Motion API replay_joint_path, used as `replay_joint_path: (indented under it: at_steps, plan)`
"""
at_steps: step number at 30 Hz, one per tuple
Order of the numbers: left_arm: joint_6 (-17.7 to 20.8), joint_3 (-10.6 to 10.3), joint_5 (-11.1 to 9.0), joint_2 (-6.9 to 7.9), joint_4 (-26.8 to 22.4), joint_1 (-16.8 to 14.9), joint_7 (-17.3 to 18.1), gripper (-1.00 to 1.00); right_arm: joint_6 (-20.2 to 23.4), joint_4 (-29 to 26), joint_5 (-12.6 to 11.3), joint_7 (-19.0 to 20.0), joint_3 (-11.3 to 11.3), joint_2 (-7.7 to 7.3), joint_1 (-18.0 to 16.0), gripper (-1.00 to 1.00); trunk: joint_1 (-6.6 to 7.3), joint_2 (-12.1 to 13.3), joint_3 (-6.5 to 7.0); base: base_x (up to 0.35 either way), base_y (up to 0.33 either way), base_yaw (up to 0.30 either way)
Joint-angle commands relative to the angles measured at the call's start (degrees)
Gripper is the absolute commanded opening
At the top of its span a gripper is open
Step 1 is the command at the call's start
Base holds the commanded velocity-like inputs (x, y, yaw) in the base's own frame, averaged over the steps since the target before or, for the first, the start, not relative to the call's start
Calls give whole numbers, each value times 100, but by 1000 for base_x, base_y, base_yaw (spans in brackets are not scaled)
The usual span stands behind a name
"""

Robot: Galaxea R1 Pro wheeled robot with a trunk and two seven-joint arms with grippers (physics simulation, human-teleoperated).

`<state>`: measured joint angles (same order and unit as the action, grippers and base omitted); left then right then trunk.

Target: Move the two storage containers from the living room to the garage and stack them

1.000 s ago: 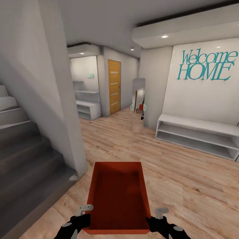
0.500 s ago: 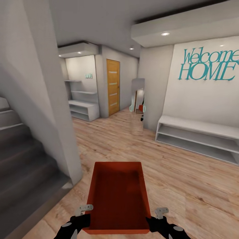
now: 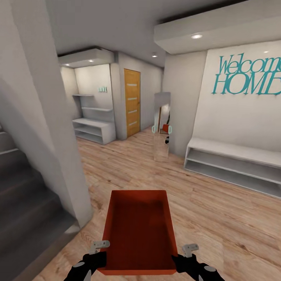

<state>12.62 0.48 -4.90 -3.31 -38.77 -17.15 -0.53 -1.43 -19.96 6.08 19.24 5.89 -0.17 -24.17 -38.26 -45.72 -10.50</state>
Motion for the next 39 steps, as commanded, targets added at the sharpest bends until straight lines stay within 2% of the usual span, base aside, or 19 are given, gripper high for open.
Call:
replay_joint_path:
  at_steps: [1,39]
  plan:
    - [6,49,42,-105,-25,-7,-34,-100,-6,19,139,54,52,43,0,-100,-4,-6,-9,327,0,0]
    - [4,49,50,-113,-17,-7,-40,-100,-6,19,131,54,52,43,0,-100,-4,-6,-9,327,0,0]
